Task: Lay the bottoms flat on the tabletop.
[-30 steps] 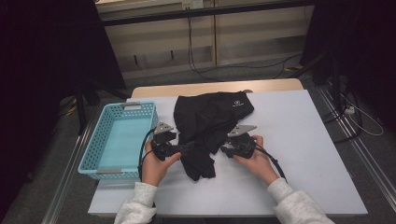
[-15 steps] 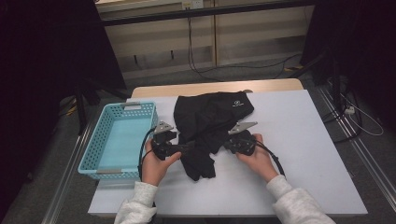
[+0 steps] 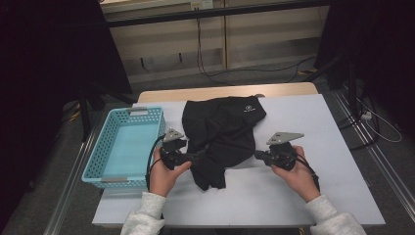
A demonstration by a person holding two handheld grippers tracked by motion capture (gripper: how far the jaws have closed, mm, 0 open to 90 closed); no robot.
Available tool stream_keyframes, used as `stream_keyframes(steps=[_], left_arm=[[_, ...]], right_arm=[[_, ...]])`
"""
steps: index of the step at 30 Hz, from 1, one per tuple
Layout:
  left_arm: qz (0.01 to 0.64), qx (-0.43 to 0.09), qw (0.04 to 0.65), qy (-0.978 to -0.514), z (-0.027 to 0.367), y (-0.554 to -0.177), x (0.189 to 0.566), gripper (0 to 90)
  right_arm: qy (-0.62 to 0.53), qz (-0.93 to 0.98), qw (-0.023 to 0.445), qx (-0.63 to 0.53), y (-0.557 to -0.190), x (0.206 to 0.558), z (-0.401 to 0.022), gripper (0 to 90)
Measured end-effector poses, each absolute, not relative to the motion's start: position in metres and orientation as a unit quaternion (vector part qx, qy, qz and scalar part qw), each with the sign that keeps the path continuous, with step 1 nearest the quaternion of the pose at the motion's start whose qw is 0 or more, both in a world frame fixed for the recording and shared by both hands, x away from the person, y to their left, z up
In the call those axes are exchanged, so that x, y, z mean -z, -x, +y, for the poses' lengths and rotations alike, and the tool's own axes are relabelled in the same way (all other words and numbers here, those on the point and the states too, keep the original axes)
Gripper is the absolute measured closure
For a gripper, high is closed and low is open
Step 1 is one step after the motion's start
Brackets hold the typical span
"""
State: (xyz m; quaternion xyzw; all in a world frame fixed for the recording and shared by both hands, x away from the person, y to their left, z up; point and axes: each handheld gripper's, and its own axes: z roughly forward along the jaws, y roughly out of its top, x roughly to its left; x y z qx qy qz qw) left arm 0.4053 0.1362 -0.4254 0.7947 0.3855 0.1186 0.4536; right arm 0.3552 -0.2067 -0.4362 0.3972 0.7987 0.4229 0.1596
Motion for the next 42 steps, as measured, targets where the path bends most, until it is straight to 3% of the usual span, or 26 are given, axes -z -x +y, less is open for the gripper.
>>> stream_keyframes(steps=[12,25,42], left_arm=[[0.383,-0.113,0.454,-0.797,0.136,-0.405,0.428,12.5],[0.371,-0.101,0.459,-0.801,0.13,-0.403,0.426,13.5],[0.355,-0.087,0.452,-0.813,0.117,-0.401,0.431,15.6]], right_arm=[[-0.424,0.785,0.162,-0.421,-0.353,0.438,-0.239,90.0],[-0.435,0.752,0.183,-0.46,-0.346,0.412,-0.271,90.0],[-0.406,0.793,0.157,-0.427,-0.35,0.437,-0.235,90.0]])
